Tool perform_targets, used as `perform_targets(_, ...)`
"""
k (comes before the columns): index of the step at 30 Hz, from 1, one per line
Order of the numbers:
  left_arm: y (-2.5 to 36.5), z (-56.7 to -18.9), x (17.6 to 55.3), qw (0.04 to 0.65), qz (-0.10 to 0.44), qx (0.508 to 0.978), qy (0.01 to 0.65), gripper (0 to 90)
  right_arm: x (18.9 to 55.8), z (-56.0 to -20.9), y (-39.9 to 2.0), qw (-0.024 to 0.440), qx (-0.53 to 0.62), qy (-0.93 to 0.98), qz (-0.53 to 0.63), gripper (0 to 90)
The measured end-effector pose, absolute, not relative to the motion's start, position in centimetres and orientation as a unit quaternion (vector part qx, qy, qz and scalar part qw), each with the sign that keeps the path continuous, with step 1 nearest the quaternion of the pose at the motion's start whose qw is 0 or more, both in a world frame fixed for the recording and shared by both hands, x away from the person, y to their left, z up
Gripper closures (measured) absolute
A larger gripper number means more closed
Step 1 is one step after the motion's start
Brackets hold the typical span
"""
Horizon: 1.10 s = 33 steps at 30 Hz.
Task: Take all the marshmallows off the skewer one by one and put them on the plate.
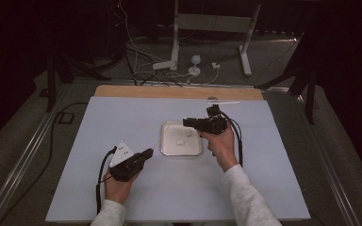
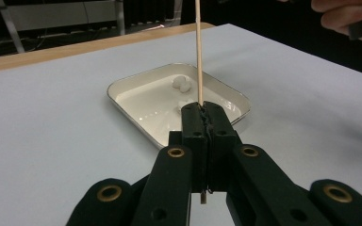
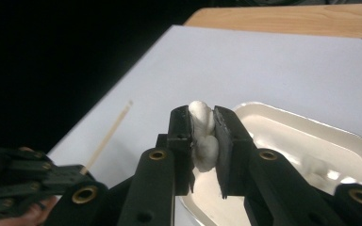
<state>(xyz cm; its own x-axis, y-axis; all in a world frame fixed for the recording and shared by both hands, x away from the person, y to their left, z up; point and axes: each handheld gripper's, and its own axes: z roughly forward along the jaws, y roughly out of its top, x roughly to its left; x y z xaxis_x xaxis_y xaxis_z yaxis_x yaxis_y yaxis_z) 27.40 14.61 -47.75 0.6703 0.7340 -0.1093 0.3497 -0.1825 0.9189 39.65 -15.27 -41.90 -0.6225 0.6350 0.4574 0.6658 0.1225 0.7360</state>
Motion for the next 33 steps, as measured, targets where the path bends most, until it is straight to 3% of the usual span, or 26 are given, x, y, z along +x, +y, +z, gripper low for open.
perform_targets(12,14.5,-47.8,27.5,0.527,0.179,0.746,0.365,90.0,39.8,-45.0,-15.6,-0.03,-0.459,-0.771,-0.44,74.0)
perform_targets(15,14.5,-47.9,27.6,0.525,0.179,0.746,0.367,90.0,39.9,-45.4,-15.7,-0.04,-0.465,-0.769,-0.436,48.4)
perform_targets(17,14.4,-47.8,27.6,0.525,0.179,0.746,0.369,90.0,40.0,-45.6,-15.8,-0.037,-0.467,-0.771,-0.43,37.9)
perform_targets(22,14.4,-47.8,27.7,0.528,0.175,0.739,0.38,90.0,39.8,-45.7,-15.8,-0.003,-0.449,-0.771,-0.452,28.0)
perform_targets(24,14.3,-47.8,27.7,0.53,0.173,0.738,0.382,90.0,39.2,-45.5,-15.5,-0.038,-0.444,-0.772,-0.452,14.8)
perform_targets(25,14.3,-47.7,27.8,0.53,0.172,0.737,0.384,90.0,38.8,-45.4,-15.3,-0.054,-0.443,-0.772,-0.452,14.4)
perform_targets(29,13.9,-47.3,28.1,0.531,0.172,0.733,0.388,89.9,38.3,-45.1,-15.2,-0.043,-0.429,-0.77,-0.47,0.7)
perform_targets(33,13.5,-46.9,28.6,0.533,0.167,0.729,0.395,89.8,37.7,-44.7,-15.4,-0.053,-0.409,-0.772,-0.484,0.0)
